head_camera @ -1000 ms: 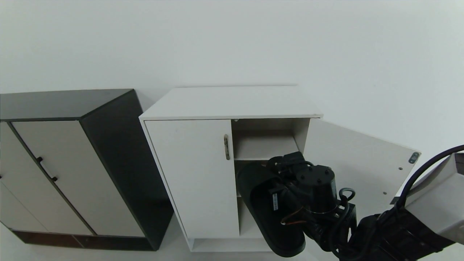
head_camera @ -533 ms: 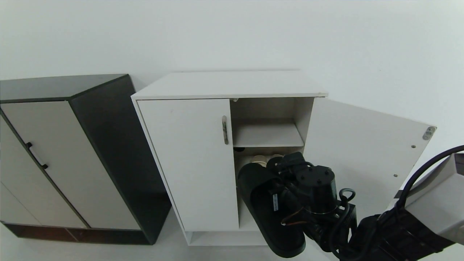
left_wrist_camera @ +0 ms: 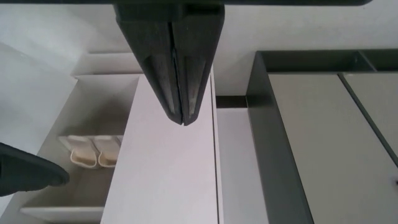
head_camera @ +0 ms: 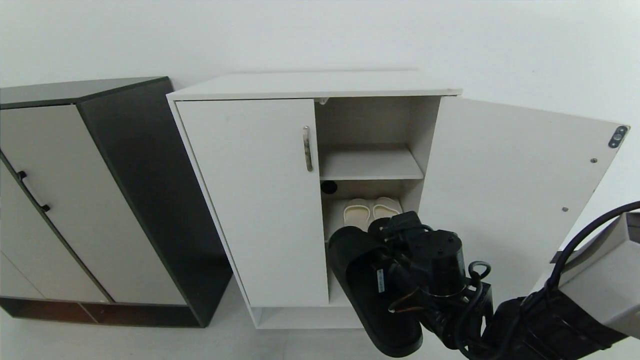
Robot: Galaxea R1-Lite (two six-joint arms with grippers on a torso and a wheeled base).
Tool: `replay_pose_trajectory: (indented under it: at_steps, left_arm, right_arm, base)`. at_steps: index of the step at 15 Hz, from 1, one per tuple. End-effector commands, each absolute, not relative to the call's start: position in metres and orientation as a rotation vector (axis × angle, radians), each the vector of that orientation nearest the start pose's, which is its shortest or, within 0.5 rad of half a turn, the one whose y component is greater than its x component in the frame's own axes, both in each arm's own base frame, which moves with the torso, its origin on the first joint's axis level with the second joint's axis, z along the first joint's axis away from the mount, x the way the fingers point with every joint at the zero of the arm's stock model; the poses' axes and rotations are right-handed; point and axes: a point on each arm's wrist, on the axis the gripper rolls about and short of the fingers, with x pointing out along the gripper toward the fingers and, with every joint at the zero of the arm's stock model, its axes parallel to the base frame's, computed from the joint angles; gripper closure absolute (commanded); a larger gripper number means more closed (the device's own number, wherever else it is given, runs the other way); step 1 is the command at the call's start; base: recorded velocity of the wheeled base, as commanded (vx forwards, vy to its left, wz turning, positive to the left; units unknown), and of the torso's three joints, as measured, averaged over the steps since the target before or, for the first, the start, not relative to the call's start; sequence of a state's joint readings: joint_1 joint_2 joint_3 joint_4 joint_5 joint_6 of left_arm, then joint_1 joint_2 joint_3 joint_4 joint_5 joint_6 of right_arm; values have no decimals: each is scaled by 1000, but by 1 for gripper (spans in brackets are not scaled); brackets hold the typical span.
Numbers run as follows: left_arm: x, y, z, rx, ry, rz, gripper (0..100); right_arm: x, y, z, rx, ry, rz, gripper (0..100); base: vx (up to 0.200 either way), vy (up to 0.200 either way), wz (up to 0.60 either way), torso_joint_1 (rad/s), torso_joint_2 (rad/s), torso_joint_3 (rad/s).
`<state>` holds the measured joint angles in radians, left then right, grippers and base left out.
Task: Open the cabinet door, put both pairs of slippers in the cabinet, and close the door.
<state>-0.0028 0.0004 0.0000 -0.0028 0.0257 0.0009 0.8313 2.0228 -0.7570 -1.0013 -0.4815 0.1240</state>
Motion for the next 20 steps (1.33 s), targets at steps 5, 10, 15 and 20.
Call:
replay_pose_trajectory:
  at_steps: [5, 10, 15, 20]
  left_arm:
    - [-23, 1, 76, 0, -3, 23, 100]
    - [-23, 1, 76, 3, -1, 23, 100]
    - [-23, 1, 76, 5, -3, 25, 100]
    - [-23, 1, 76, 5, -1, 25, 100]
  right_arm:
    - [246, 253, 92, -86, 238, 335, 100]
    - [260, 268, 106, -123, 202, 232, 100]
    - [279, 286, 173, -8, 333, 40, 100]
    - [283, 292, 208, 52, 264, 0, 100]
  base:
    - [0, 0, 0, -24, 317, 295]
    - [0, 0, 0, -1, 14, 9]
    - [0, 0, 0, 0, 0, 0]
    - [0, 0, 0, 0, 0, 0]
